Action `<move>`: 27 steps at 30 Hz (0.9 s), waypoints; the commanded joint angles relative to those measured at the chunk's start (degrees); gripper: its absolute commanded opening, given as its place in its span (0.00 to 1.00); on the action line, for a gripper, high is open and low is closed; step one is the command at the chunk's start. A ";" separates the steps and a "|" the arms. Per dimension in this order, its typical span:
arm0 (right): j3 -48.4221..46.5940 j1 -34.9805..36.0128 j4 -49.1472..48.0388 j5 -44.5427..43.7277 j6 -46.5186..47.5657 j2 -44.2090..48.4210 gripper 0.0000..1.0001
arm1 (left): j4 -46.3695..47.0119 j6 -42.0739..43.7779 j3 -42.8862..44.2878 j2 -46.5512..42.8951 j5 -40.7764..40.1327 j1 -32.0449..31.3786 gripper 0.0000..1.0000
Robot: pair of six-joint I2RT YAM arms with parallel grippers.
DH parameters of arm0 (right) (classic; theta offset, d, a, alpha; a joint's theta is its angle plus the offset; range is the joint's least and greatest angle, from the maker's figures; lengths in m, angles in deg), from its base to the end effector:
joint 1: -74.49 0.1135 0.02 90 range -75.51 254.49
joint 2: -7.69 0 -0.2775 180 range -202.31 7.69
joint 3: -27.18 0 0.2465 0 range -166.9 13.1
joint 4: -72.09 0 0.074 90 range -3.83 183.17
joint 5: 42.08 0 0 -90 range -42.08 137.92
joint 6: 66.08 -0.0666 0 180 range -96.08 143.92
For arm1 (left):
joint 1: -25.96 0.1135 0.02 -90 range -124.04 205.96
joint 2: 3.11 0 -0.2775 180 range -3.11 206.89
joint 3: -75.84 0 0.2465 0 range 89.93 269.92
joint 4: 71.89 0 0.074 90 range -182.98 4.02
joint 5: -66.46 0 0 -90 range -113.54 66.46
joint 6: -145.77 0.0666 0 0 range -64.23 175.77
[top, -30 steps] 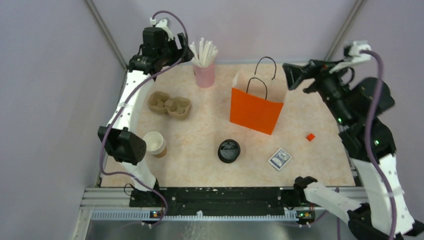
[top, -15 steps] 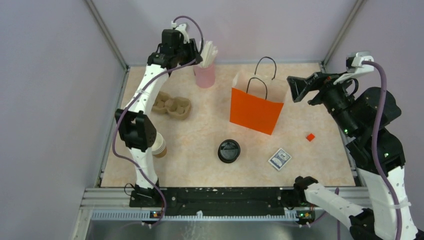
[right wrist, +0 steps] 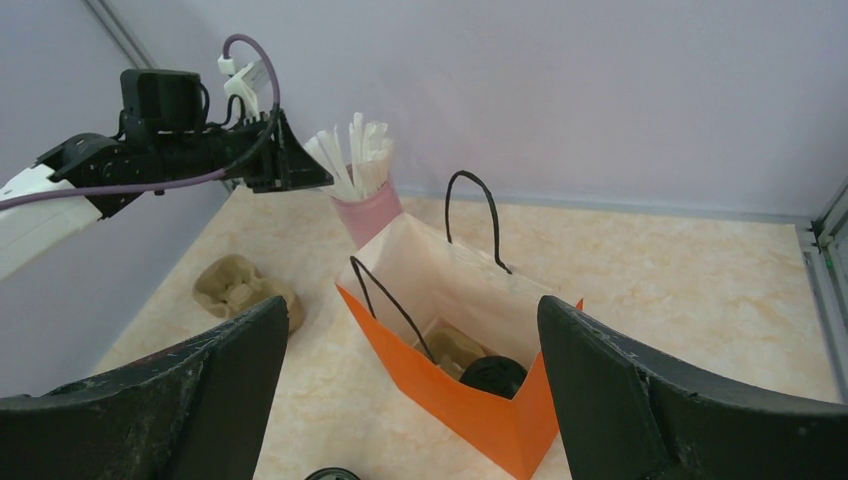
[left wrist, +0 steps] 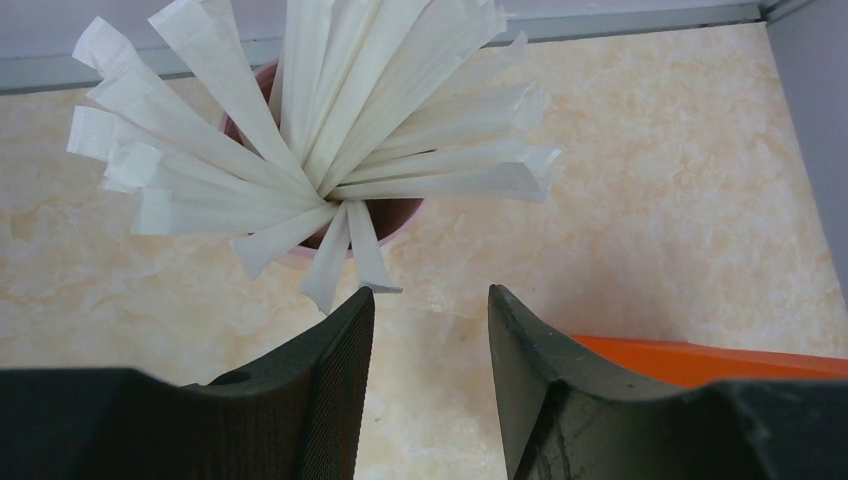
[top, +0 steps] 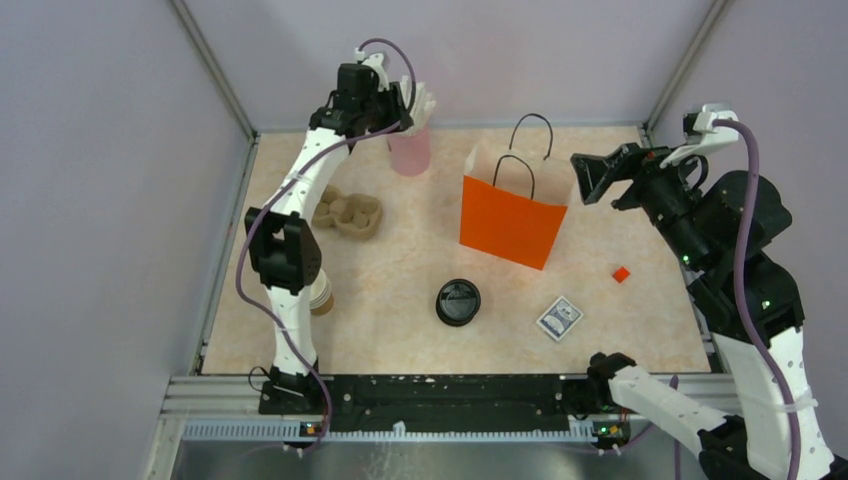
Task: Pack the takeout coffee
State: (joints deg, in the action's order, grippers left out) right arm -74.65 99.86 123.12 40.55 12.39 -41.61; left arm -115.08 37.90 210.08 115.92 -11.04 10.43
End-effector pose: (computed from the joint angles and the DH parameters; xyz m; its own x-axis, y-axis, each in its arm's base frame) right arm 0.1202 0.0476 0.5232 -0.0386 0.2011 -0.9788 -0.3075 0.9296 0.2031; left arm 0.4926 -0.1519 0.3556 -0.5669 -0.1534 -0.8093 0.2854 0.8851 -0.3676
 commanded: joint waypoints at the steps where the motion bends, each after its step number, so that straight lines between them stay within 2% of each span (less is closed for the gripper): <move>1: -1.11 -0.49 -0.62 -1.48 0.14 -0.10 0.92 | 1.45 0.86 2.84 0.36 -1.76 0.15 0.52; 21: -1.55 -0.49 -0.64 -3.07 0.36 -0.50 0.91 | 0.68 2.87 3.53 2.86 -3.90 0.41 0.50; 26: -1.27 -0.49 -0.33 -3.78 0.53 -0.05 0.91 | 2.06 3.36 3.32 3.14 -2.92 0.41 0.42; 27: -1.29 -0.49 -0.30 -3.78 0.52 -0.09 0.91 | 2.23 3.37 3.33 3.15 -2.93 0.41 0.38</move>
State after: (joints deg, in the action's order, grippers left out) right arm -74.71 99.86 123.71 38.06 12.42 -42.55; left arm -115.12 40.06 212.12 119.30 -14.15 10.56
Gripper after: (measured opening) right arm 0.913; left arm 0.434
